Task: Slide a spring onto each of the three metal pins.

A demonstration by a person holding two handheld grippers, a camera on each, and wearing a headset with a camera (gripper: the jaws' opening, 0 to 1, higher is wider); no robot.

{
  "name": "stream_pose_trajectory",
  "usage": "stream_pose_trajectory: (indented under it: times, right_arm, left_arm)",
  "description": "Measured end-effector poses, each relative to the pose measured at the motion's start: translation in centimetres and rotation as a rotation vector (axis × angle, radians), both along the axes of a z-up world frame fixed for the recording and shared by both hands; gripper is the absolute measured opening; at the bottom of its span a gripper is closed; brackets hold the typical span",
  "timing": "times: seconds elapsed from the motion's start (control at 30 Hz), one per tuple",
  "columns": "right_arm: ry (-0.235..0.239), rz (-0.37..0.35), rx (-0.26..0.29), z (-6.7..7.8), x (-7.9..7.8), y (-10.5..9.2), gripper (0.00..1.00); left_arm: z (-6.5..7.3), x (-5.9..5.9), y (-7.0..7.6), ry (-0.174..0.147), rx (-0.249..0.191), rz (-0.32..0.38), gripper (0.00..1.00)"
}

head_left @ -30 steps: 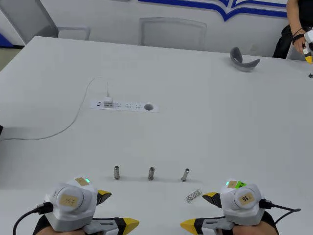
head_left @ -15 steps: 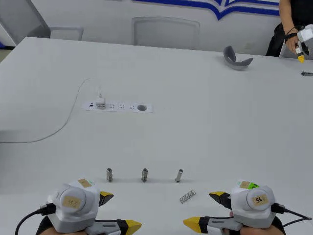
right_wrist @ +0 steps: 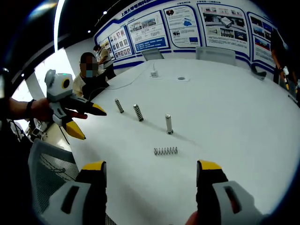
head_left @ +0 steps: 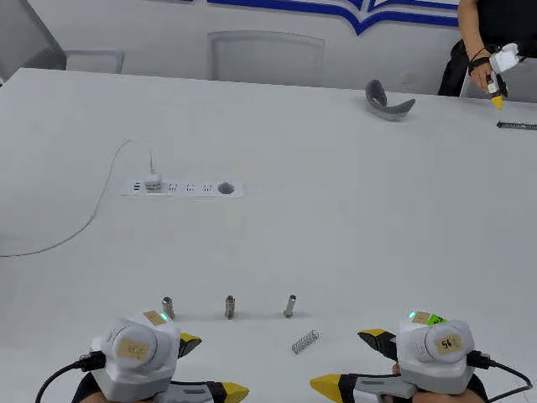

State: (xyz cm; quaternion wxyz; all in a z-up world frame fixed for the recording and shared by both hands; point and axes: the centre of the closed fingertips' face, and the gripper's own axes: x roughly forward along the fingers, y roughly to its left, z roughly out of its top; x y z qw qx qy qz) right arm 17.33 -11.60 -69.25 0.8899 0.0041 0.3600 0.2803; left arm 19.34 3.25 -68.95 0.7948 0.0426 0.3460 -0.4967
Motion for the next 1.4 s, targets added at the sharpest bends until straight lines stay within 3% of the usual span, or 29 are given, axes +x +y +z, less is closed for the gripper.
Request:
stream_pose_trajectory:
  times: [0.37,0.67,1.03,1.2,1.4]
  right_arm:
    - [-0.008,-0.015,0.023,0.2,-0.6,-0.5,0.80]
    - [-0.016,-0.020,0.034,0.7,-0.9,-1.1,0.81]
    - [-0.027,-0.035,0.049,1.4,-0.8,-1.4,0.81]
    - [-0.035,-0.065,0.069,1.8,-0.8,-1.7,0.81]
    - [-0.027,-0.069,0.069,1.7,-1.3,-2.0,0.82]
  left_arm:
    - [0.1,0.7,-3.5,-0.011,-0.002,-0.052,0.68]
    - [-0.5,1.0,-5.5,-0.013,0.013,-0.087,0.65]
    - [-2.0,1.5,-8.0,0.017,0.019,-0.091,0.59]
    - [-2.9,1.9,-8.9,-0.008,0.044,-0.094,0.49]
    - [-4.0,2.0,-10.2,0.005,0.054,-0.109,0.47]
